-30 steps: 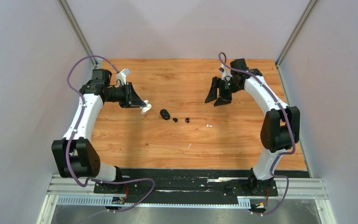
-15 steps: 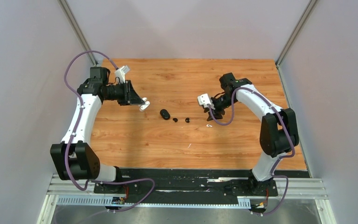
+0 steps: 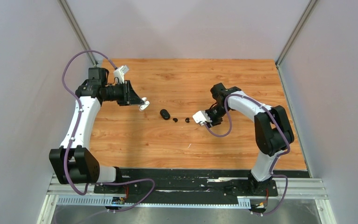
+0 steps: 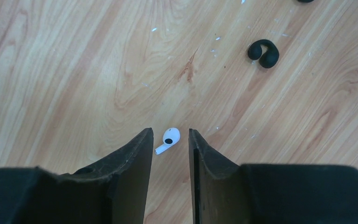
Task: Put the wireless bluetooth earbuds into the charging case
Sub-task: Pick up the earbud from the center of the board.
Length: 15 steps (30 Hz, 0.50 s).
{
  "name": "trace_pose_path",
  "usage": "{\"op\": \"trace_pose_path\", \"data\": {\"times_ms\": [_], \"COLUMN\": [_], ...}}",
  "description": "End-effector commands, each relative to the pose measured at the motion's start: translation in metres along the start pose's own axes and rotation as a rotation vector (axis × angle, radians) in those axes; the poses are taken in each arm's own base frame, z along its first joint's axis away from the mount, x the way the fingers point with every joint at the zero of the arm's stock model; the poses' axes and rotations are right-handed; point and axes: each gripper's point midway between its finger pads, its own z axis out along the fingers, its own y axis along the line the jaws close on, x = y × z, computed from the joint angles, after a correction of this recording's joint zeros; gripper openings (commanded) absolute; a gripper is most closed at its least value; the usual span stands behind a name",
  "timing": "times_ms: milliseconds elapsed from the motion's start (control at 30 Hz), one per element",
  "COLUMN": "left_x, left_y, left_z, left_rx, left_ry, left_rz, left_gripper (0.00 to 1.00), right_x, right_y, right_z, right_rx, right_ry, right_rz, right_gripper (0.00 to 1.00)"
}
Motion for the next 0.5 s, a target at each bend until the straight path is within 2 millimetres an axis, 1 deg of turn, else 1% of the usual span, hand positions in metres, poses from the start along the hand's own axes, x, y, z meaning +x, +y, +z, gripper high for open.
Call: {"op": "trace_pose_path", "data": {"times_ms": [0, 167, 333, 467], "left_x": [-0.008, -0.007, -0.006, -0.005], "left_y": [-0.008, -0.007, -0.007, -0.006], "left_z": [-0.005, -0.005, -0.004, -0.003], "left_rx": [0.023, 0.023, 0.024, 0.026], "left_ry": [-0.035, -0.035, -0.033, -0.031], "left_rz": [0.026, 0.023, 0.021, 0.017], "left_gripper": [0.0, 0.0, 0.0, 0.0], "right_x": [0.008, 0.014, 0.02, 0.025], "right_y": [-0.012, -0.008, -0.01, -0.011], "right_z": [0.002, 0.009, 0.016, 0.021], "right_rx": [0.012, -0.013, -0.018, -0.024], "right_ry": [0.032, 0.056, 0.078, 0.094], "right_rz": [-0.047, -0.02, 0.017, 0.044], "right_gripper": [0.34, 0.35, 0.36, 0.33]}}
